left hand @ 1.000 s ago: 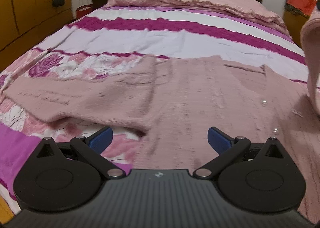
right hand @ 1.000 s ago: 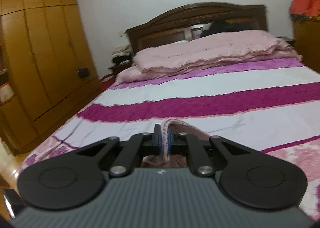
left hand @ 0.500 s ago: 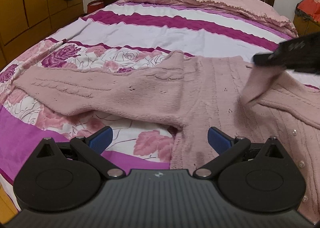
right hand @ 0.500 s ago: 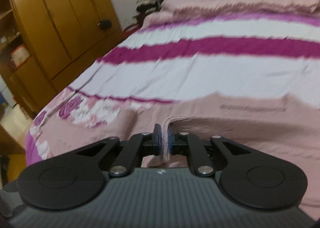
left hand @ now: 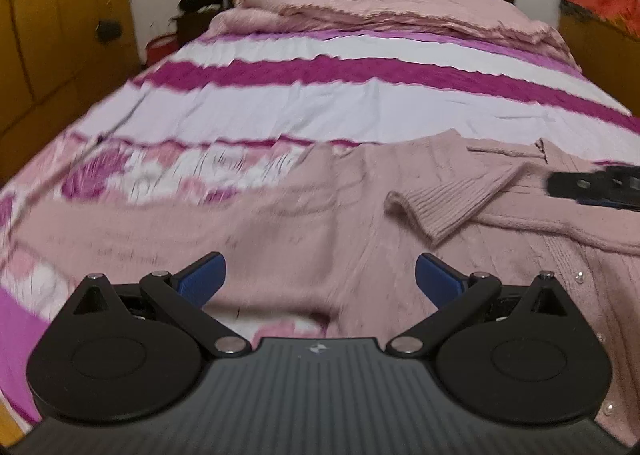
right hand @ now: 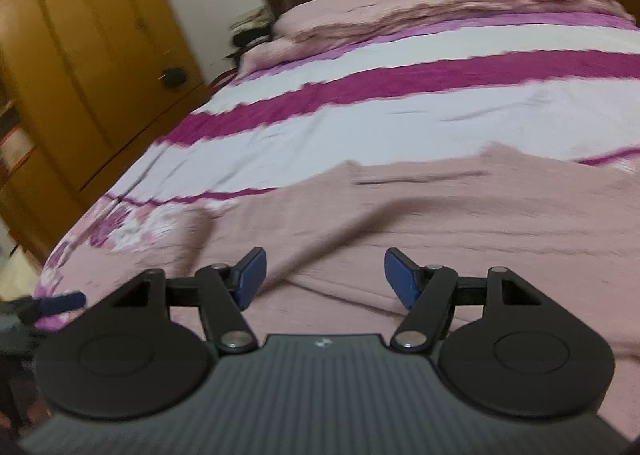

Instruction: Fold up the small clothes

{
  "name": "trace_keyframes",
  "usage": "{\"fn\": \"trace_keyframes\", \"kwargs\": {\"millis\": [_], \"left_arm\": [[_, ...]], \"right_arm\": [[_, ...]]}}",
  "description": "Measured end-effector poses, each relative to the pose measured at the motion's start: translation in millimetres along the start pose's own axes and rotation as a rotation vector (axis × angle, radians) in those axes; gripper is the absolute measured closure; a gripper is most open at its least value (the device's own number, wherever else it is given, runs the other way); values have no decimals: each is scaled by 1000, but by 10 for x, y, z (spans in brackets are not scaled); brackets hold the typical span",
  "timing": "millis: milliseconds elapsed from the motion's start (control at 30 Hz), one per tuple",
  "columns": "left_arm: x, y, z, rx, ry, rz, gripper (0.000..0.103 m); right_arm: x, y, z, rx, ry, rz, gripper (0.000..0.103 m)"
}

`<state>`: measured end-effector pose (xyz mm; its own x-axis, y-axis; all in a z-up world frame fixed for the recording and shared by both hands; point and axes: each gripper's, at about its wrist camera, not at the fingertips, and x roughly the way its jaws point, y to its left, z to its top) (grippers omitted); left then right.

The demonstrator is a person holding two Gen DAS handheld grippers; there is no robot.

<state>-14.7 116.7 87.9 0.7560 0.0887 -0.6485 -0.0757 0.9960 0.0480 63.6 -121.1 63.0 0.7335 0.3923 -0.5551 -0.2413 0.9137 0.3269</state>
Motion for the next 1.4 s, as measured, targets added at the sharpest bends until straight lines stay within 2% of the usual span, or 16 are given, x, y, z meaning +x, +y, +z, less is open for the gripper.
{"fn": "trace_keyframes", "kwargs": {"millis": [133, 233, 333, 467, 567, 633, 800, 833, 867, 900, 933, 1100, 1200, 1300, 1367, 1400], "left_arm": [[40, -238, 98, 104, -18, -24, 0], [124, -414, 117, 142, -11, -36, 0], [250, -558, 107, 181, -2, -69, 0], [371, -816, 39, 298, -39, -87, 1], [494, -939, 11, 356, -56, -94, 13], [602, -987, 30, 371, -51, -95, 25], [861, -1000, 63, 415, -28, -108, 35], [894, -998, 76, 429, -27, -110, 47], [916, -996, 91, 436, -23, -114, 54], [931, -983, 120, 434, -20, -114, 63], [935, -950, 156, 422, -24, -114, 65], [959, -724, 424, 304, -55, -126, 65], [1050, -654, 579, 257, -58, -77, 64], [1191, -569, 718, 198, -28, -48, 63], [1226, -483, 767, 146, -2, -61, 61], [1217, -434, 770, 116, 5, -77, 57]], "right_arm": [[-227, -314, -71, 30, -32, -108, 35], [-353, -513, -129, 38, -56, -206, 35], [-412, -651, -186, 54, -76, -262, 35], [-416, -718, -293, 25, -94, -318, 35], [-401, -738, -367, -7, -90, -338, 35], [-389, -755, -402, -17, -89, -347, 35], [-375, -786, -463, -23, -88, -351, 36], [-366, -798, -462, -20, -87, -352, 36], [-357, -804, -463, -17, -87, -351, 36], [-352, -818, -465, -11, -87, -350, 36], [-348, -829, -468, -6, -87, -349, 36], [-343, -844, -479, 9, -95, -342, 36], [-324, -855, -490, 8, -90, -344, 36], [-323, -859, -499, 8, -88, -345, 37], [-334, -860, -497, 11, -91, -343, 37], [-343, -859, -494, 13, -92, -342, 37]]}}
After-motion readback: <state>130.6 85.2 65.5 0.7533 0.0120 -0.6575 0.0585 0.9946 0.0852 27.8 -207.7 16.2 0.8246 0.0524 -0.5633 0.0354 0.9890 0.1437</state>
